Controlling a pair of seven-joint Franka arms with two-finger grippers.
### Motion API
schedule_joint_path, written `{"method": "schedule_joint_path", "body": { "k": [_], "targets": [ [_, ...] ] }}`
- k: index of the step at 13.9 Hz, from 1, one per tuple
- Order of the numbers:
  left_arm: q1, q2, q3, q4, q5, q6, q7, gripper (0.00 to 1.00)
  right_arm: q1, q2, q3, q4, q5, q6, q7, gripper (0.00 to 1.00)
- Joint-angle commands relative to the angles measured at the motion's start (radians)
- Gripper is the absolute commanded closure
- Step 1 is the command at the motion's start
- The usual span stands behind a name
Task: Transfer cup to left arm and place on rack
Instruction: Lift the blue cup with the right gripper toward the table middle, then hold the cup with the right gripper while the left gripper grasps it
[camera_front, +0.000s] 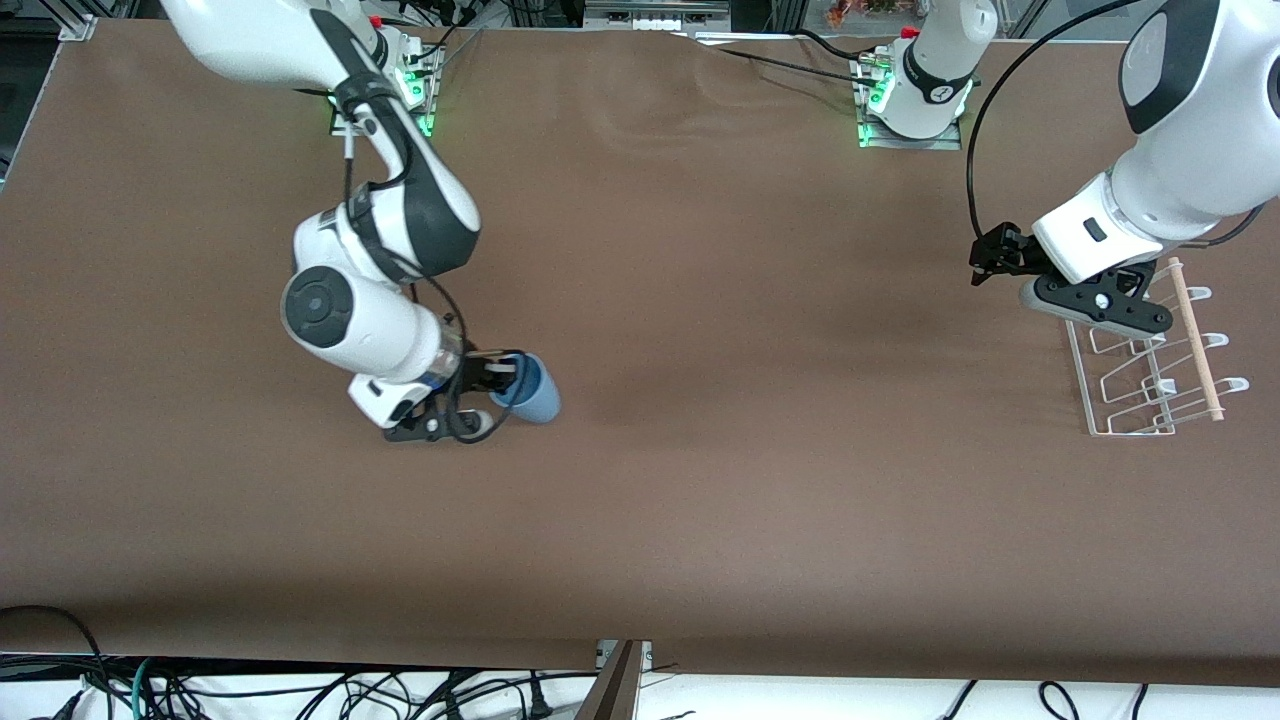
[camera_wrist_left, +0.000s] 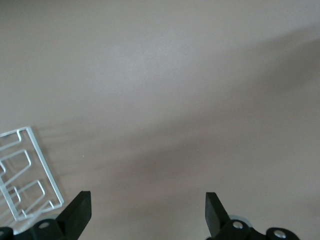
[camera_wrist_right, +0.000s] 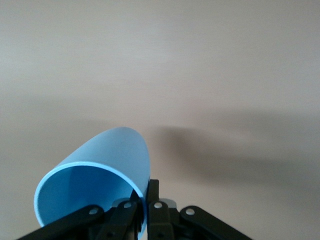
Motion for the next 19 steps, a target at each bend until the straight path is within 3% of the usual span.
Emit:
{"method": "schedule_joint_path", "body": {
  "k": [1,4,7,12,15,17,19],
  "targets": [
    [0.015,0.06,0.004,0.092,-0.027,-0.025,0.167,0.0,0.059,0.068,-0.009,0.123,0.052,-0.019,0.086,1.0],
    [0.024,0.114,0.004,0.095,-0.079,-0.012,0.384,0.0,0.113,0.102,-0.009,0.2,0.111,-0.006,0.158,1.0],
    [0.028,0.146,0.003,0.094,-0.229,0.031,0.539,0.0,0.15,0.129,-0.009,0.272,0.176,0.023,0.221,1.0],
    [0.013,0.166,-0.005,0.091,-0.505,0.063,0.8,0.0,0.171,0.139,0.024,0.294,0.341,0.11,0.227,1.0],
    [0.005,0.224,-0.009,0.094,-0.665,0.112,1.09,0.0,0.171,0.14,0.035,0.314,0.4,0.113,0.226,1.0],
    [-0.031,0.244,-0.022,0.094,-0.697,0.198,1.234,0.0,0.171,0.14,0.035,0.323,0.478,0.116,0.223,1.0],
    [-0.076,0.249,-0.022,0.094,-0.72,0.254,1.253,0.0,0.173,0.14,0.037,0.331,0.547,0.116,0.223,1.0]
  ]
}}
